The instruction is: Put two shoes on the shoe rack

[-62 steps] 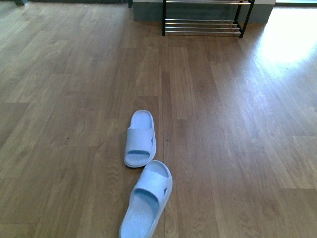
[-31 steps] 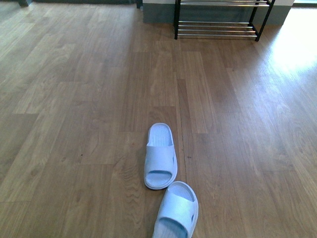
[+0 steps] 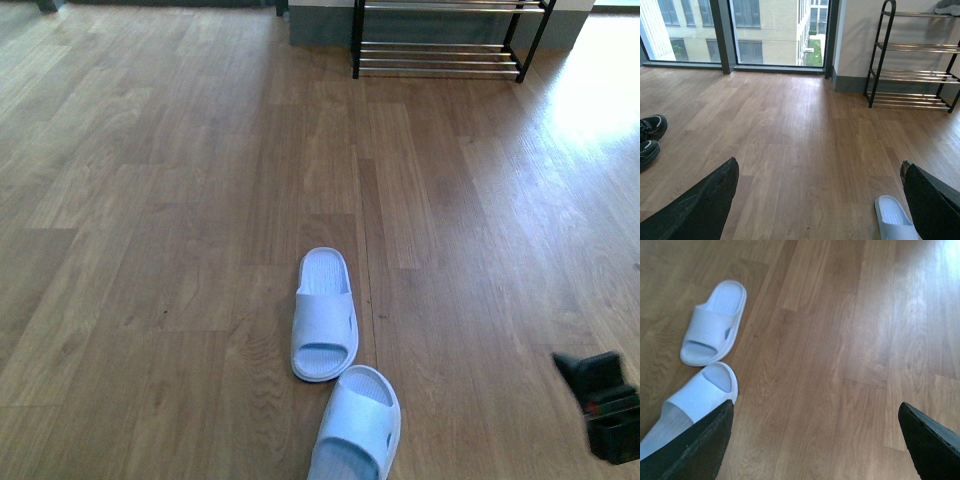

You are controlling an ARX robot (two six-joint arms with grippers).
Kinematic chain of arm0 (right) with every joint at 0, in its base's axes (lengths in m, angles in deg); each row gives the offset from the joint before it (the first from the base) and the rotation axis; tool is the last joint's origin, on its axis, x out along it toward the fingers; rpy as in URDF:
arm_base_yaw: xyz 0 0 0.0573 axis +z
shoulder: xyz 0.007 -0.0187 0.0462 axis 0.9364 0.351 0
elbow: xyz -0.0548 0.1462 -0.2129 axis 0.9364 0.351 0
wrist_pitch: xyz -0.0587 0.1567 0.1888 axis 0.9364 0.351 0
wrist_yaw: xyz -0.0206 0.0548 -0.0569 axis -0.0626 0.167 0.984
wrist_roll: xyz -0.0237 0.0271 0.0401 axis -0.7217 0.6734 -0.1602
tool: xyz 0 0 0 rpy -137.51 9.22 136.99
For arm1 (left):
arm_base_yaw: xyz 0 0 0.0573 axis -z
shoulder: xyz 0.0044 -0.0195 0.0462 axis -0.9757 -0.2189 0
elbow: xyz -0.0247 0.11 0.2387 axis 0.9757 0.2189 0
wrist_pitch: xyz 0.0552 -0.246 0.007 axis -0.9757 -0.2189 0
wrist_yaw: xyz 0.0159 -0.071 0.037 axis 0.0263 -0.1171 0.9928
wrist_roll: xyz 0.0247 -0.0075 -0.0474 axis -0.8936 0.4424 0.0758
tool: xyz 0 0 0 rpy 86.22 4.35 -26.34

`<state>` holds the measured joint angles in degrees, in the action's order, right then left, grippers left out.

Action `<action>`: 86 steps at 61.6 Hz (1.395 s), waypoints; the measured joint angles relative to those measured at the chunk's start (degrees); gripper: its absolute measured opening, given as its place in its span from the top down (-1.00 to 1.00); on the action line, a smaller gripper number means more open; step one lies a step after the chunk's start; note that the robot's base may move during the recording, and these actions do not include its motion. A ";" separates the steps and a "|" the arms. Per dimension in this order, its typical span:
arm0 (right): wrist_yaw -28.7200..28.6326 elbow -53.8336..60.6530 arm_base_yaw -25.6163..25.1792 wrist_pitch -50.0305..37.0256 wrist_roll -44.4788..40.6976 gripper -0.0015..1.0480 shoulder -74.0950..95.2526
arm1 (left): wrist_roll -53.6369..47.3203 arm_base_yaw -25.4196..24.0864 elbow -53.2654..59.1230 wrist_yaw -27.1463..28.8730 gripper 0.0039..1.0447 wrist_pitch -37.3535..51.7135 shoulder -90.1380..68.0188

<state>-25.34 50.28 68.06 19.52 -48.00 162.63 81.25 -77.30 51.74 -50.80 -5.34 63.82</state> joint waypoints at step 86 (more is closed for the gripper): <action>-3.74 -30.97 17.11 12.74 43.43 -0.82 44.26 | 0.00 0.00 0.00 -0.02 -0.83 0.00 0.00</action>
<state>-29.08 19.31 85.18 32.26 -4.57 206.89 81.25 -77.30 51.74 -50.82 -5.34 63.82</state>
